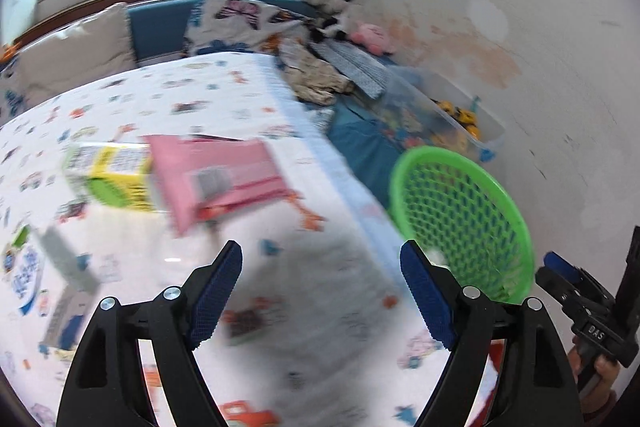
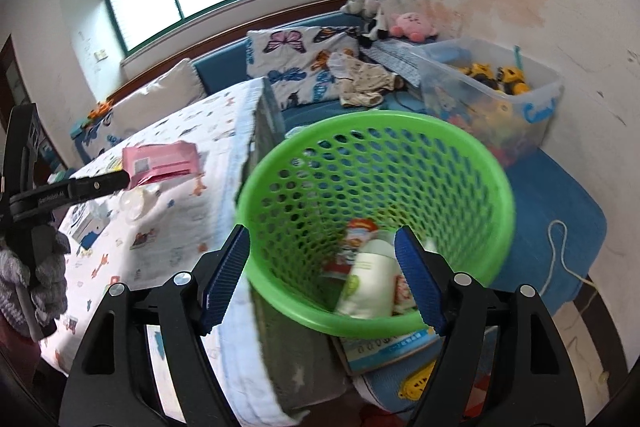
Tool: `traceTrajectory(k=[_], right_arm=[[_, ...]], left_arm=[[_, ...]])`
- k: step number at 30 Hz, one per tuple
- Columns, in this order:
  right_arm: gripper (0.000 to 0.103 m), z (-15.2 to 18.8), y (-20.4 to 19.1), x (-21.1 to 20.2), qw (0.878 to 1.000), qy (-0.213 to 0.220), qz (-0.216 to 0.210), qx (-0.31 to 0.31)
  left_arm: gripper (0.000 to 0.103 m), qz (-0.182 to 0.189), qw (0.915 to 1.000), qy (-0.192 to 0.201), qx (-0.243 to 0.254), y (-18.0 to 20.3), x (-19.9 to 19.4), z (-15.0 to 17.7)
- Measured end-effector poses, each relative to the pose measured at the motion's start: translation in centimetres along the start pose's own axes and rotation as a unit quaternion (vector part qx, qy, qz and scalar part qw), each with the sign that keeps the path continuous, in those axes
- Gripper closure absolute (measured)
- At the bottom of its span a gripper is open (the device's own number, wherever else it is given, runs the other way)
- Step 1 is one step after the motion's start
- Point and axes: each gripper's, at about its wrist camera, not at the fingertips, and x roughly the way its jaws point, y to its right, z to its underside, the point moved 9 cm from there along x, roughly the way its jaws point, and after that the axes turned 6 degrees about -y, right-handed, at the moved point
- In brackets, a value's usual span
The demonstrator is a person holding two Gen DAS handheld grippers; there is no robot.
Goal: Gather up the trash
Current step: 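Grasp the pink snack packet with the left tool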
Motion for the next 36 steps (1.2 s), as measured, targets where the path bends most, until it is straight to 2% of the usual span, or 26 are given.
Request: traceTrajectory(k=[5, 8, 14, 20, 26, 28, 34, 36], right_arm=[[0.028, -0.6, -2.2, 0.8, 1.000, -0.003, -0.013, -0.017], [0.028, -0.7, -3.2, 1.2, 1.000, -0.006, -0.020, -0.022], [0.028, -0.8, -4.8, 2.3, 0.999, -0.016, -0.029, -0.033], [0.028, -0.6, -5.8, 3.5, 0.998, -0.027, -0.035, -0.040], [0.028, -0.4, -6.5, 4.3, 0.998, -0.036, -0.037, -0.048], [0.028, -0.3, -6.7, 4.5, 0.997, -0.038, -0.038, -0.049], [0.028, -0.2, -7.4, 4.5, 0.997, -0.039, -0.039, -0.053], [0.028, -0.3, -7.7, 4.4, 0.997, -0.039, -0.041, -0.055]], left_arm=[[0.025, -0.018, 0.9985, 0.015, -0.049, -5.0, -1.0, -0.9], [0.026, -0.015, 0.9969, 0.014, -0.076, -7.0, -0.6, -1.8], [0.029, -0.017, 0.9944, 0.002, -0.104, -9.0, 1.8, -3.2], [0.033, -0.002, 0.9924, -0.013, -0.122, -9.7, 3.9, -3.4], [0.054, 0.020, 0.9920, -0.017, -0.124, -9.5, 4.9, -3.6], [0.074, 0.039, 0.9914, -0.016, -0.124, -9.3, 5.1, -3.7], [0.091, 0.053, 0.9926, -0.005, -0.109, -8.2, 4.2, -3.6], [0.092, 0.048, 0.9935, 0.001, -0.103, -7.9, 3.5, -3.6]])
